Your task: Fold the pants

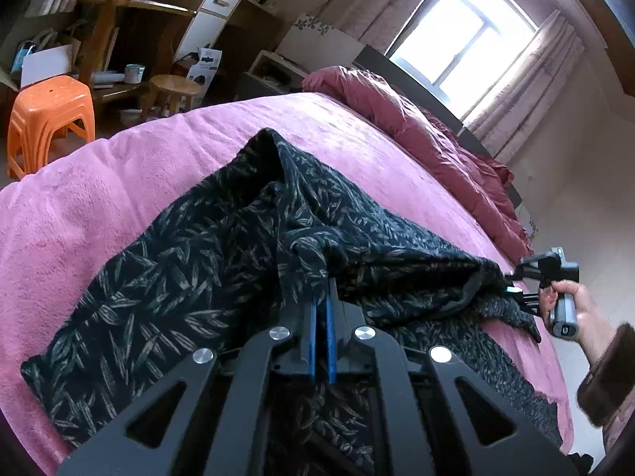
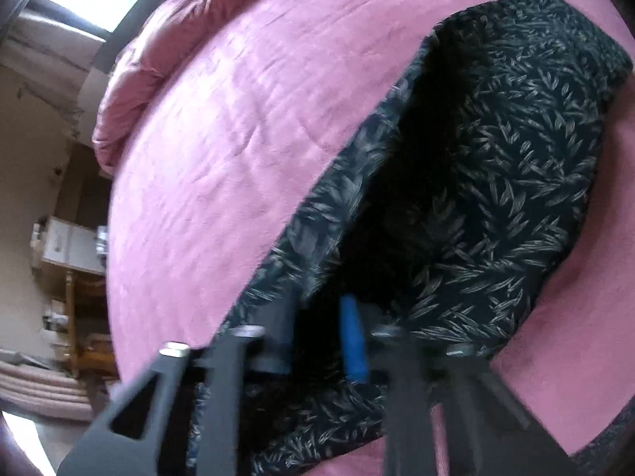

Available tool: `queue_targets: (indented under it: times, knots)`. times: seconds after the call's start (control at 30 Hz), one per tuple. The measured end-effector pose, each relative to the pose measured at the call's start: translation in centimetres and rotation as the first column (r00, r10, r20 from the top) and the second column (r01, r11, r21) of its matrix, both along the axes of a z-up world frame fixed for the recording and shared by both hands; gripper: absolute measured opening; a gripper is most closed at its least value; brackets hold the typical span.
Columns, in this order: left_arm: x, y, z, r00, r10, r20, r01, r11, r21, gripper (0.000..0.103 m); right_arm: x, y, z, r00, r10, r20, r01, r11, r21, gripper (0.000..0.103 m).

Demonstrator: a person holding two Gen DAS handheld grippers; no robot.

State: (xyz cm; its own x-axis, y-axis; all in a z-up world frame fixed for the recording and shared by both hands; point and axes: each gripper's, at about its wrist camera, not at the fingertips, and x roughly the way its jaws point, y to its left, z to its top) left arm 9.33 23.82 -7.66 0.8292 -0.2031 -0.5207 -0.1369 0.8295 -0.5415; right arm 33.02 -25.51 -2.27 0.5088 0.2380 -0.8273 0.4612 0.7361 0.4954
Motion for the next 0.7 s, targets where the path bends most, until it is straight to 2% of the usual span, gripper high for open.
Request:
queue_targets:
  times: [0.07, 0.2, 0.33, 0.47, 0.53, 0.6, 0.7]
  knots:
    - [-0.2, 0.1, 1.0, 0.999, 0.01, 0.034, -0.01, 1.0, -0.002, 0.003, -1.2, -0.2, 1.2, 0.998, 0.028, 0.063, -0.029, 0.999, 0.015, 0.006]
    - [-1.3, 1.0, 3.8, 0.985, 0.023, 0.169, -0.02, 1.0, -0.017, 0.003, -5.2, -1.0, 4.7, 0.977, 0.105, 0.184, -0.113, 0.993, 0.032, 0.005]
    - [-2.5, 3.1, 4.8, 0.967, 0.066, 0.248, -0.04, 0.993, -0.107, 0.003, -11.4, -1.5, 7.8, 0.935, 0.2, 0.294, -0.212, 0.977, 0.01, 0.005]
    - [-3.4, 5.1, 3.9, 0.966, 0.097, 0.24, -0.044, 0.975, -0.216, 0.003, -18.1, -2.0, 8.2, 0.896, 0.262, 0.359, -0.281, 0.96, 0.002, 0.005]
    - [-3.9, 5.4, 3.1, 0.972, 0.106, 0.209, -0.054, 0.97, -0.239, 0.003, -21.6, -1.2, 7.6, 0.876, 0.317, 0.363, -0.316, 0.947, -0.062, 0.005]
    - [-4.2, 5.7, 2.2, 0.978, 0.111, 0.179, -0.063, 0.964, -0.257, 0.003, -24.7, -0.4, 6.5, 0.867, 0.355, 0.349, -0.332, 0.935, -0.125, 0.005]
    - [-4.8, 6.0, 0.9, 0.984, 0.123, 0.126, -0.084, 0.958, -0.275, 0.003, -27.5, 0.2, 3.6, 0.871, 0.366, 0.328, -0.338, 0.931, -0.139, 0.005]
